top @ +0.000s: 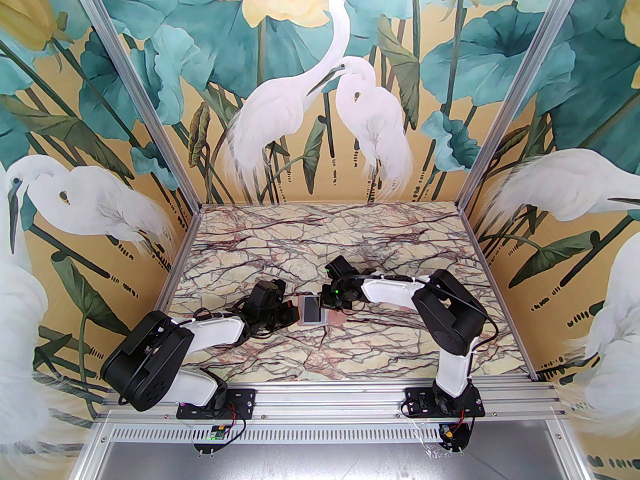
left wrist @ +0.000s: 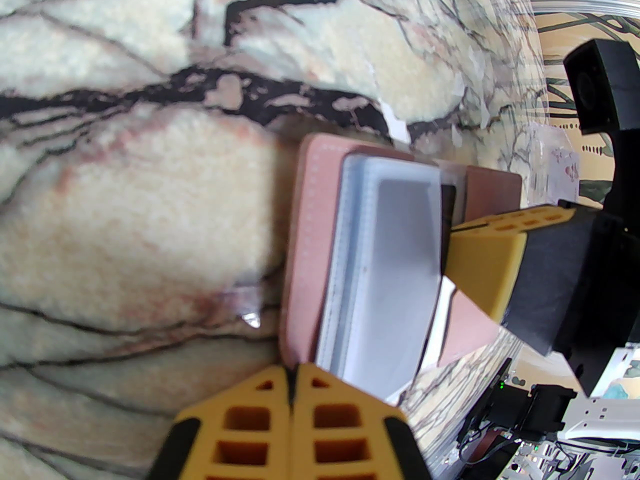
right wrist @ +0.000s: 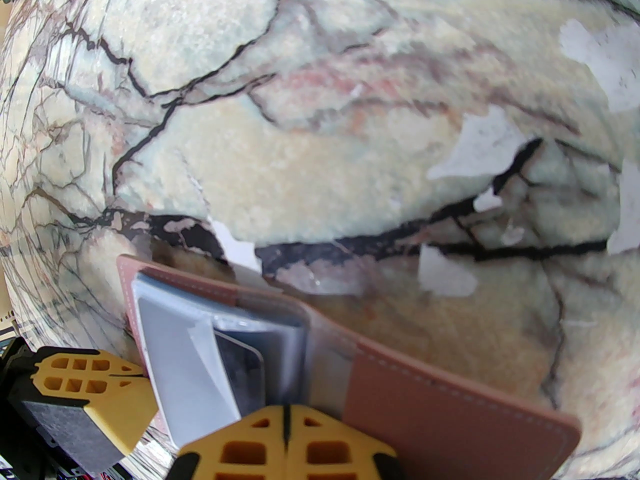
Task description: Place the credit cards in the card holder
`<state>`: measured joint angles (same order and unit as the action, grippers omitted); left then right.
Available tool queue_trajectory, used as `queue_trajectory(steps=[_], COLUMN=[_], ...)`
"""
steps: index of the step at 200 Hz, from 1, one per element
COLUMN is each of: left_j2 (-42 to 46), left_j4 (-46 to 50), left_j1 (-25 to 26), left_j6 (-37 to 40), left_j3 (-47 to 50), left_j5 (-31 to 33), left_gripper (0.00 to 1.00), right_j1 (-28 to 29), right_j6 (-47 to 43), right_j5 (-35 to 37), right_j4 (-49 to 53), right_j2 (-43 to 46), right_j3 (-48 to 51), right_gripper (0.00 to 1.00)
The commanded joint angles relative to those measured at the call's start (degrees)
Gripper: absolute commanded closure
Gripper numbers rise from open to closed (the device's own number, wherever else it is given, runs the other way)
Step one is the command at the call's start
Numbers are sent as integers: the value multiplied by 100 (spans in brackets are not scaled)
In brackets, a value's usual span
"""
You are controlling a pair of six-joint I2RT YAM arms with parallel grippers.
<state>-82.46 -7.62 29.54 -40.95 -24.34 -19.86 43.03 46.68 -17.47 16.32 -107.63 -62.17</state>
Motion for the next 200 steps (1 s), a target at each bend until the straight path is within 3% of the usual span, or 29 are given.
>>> queue_trajectory(steps=[1, 34, 72, 123, 144, 200], left_j2=[-86, -86, -95, -124, -113, -104], left_j4=[138, 138, 138, 133, 129, 129], left_j1=[69, 72, 78, 78, 78, 74], left_j6=[-27, -27, -27, -27, -27, -27], left_j3=[125, 124, 122, 110, 121, 131], left_j5=[114, 122, 119, 114, 118, 118], left_gripper=[100, 100, 100, 100, 100, 100], right_j1=[77, 74, 74, 227, 311, 312], right_j6=[-90, -158, -281, -300, -304, -311], right_j5=[-221, 5, 643, 306, 312, 325], right_j4=[-142, 119, 822, 929, 927, 957], right_j2=[-75, 80, 584, 429, 270, -21], right_j3=[-173, -204, -341, -593, -682, -684], right_gripper=[96, 94, 78, 63, 63, 74])
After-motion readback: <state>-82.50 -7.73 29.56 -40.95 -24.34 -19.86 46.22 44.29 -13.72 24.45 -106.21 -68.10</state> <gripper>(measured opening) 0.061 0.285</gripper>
